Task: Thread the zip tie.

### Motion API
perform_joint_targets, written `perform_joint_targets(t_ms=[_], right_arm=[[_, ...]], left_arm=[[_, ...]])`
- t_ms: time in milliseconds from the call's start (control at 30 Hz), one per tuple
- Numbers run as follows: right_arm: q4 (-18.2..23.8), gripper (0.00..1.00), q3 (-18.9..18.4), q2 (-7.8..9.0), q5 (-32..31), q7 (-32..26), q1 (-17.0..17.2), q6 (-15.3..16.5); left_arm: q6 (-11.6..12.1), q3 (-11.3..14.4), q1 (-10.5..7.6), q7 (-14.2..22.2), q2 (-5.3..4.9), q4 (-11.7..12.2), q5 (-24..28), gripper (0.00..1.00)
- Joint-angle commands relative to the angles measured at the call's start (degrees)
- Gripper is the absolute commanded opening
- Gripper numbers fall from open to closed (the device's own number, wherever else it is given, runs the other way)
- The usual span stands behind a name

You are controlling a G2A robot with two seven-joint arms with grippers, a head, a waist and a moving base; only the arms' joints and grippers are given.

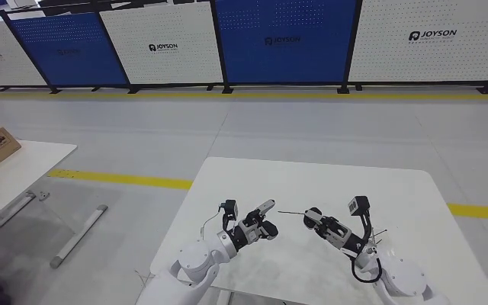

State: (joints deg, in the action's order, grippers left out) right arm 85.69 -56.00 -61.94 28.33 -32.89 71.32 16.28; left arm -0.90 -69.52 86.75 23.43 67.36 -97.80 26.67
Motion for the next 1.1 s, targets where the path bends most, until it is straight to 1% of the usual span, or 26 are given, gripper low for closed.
perform_joint_targets(t_ms=[0,67,167,233,267,800,900,933,1000,1033,1067], right_arm=[[0.44,0.00,-0.62,0.08,-0.48,-0.19,0.44,-0.60],[1.23,0.00,-1.18,0.28,-0.90,-2.08,1.08,-0.84],[2.41,0.00,-2.41,0.78,-2.31,-5.46,1.71,-3.43],[3.48,0.00,-3.15,1.00,-2.80,-6.05,2.48,-5.00],[4.01,0.00,-3.63,1.05,-2.70,-5.77,2.79,-5.15],[4.01,0.00,-3.63,1.05,-2.70,-5.77,2.79,-5.15],[4.01,0.00,-3.63,1.05,-2.70,-5.77,2.79,-5.15],[4.01,0.00,-3.63,1.05,-2.70,-5.77,2.79,-5.15],[4.01,0.00,-3.63,1.05,-2.70,-5.77,2.79,-5.15],[4.01,0.00,-3.63,1.05,-2.70,-5.77,2.79,-5.15],[4.01,0.00,-3.63,1.05,-2.70,-5.77,2.79,-5.15]], left_arm=[[0.00,0.00,0.00,0.00,0.00,0.00,0.00,1.00],[0.00,0.00,0.00,0.00,0.00,0.00,0.00,1.00],[0.00,0.00,0.00,0.00,0.00,0.00,0.00,1.00],[0.00,0.00,0.00,0.00,0.00,0.00,0.00,1.00],[0.00,0.00,0.00,0.00,0.00,0.00,0.00,1.00],[0.00,0.00,0.00,0.00,0.00,0.00,0.00,1.00],[0.42,0.99,-0.07,0.63,0.16,-0.58,1.32,1.00],[0.78,1.34,-0.24,-0.19,0.32,-0.59,2.45,1.00],[0.30,2.40,-0.99,0.31,0.56,0.08,4.30,1.00],[-0.15,3.18,-1.67,0.53,0.72,0.64,5.00,1.00],[-0.31,3.75,-2.13,0.17,0.83,1.02,4.89,1.00]])
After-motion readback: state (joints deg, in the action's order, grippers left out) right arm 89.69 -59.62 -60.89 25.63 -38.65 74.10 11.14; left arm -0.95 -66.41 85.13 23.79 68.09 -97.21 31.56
